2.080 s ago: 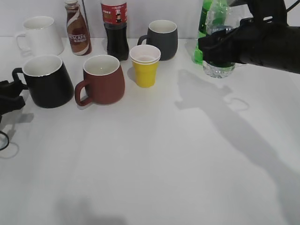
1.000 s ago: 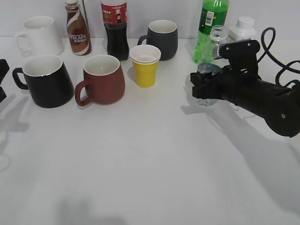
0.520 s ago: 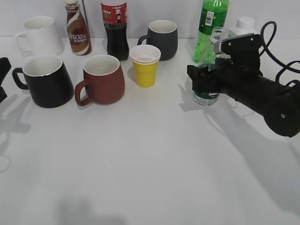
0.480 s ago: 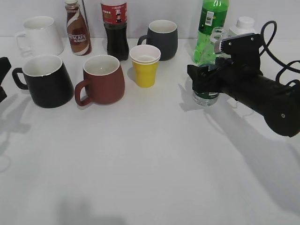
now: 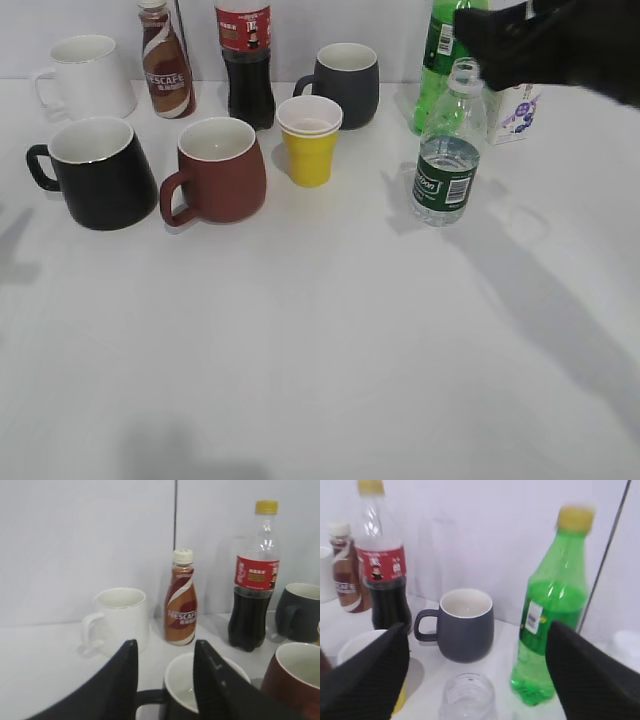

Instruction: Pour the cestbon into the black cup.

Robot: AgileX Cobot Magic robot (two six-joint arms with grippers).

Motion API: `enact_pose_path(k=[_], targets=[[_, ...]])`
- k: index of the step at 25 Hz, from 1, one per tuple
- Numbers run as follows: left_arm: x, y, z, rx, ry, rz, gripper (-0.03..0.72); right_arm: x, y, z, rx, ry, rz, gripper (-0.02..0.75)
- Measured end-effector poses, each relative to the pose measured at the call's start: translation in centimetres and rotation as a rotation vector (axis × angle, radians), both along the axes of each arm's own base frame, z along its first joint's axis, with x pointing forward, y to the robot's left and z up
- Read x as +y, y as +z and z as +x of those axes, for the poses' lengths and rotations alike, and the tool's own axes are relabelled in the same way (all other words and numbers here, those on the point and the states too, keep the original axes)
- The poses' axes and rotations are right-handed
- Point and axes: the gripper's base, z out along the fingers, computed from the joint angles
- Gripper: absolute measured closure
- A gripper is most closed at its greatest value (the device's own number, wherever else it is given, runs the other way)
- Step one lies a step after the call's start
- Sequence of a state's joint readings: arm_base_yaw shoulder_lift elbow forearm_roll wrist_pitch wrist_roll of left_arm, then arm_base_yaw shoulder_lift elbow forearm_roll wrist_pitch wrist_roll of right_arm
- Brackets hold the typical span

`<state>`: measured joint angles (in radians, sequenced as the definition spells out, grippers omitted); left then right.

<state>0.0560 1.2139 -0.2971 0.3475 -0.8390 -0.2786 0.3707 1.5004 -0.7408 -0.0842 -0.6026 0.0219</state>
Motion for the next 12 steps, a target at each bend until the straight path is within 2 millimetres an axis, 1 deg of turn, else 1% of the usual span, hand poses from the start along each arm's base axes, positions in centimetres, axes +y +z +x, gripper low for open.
enact_pose_path(k=[2, 4, 6, 7, 9, 12], targets=[[0.0, 1.4, -0.8, 0.03, 0.01, 0.023, 0.402, -0.5, 2.3, -1.6, -0.003, 0.013, -0.042, 0.09], [0.2, 3.2, -2.2, 0.037, 0.028, 0.06, 0.402, -1.2, 3.9, -3.2, 0.005, 0.018, -0.09, 0.09], [0.4, 5.1, -4.0, 0.012, 0.068, 0.075, 0.393, -1.9, 5.5, -4.9, 0.008, 0.01, -0.12, 0.09], [0.5, 6.5, -5.4, -0.028, 0.096, 0.086, 0.376, -2.4, 6.2, -5.8, 0.014, 0.002, -0.131, 0.09], [0.7, 8.0, -7.6, -0.061, 0.14, 0.093, 0.322, -3.2, 7.7, -7.7, 0.011, -0.013, -0.139, 0.09], [1.1, 9.8, -11.2, -0.057, 0.205, 0.024, 0.198, -4.3, 9.1, -10.8, 0.052, -0.023, -0.153, 0.09]])
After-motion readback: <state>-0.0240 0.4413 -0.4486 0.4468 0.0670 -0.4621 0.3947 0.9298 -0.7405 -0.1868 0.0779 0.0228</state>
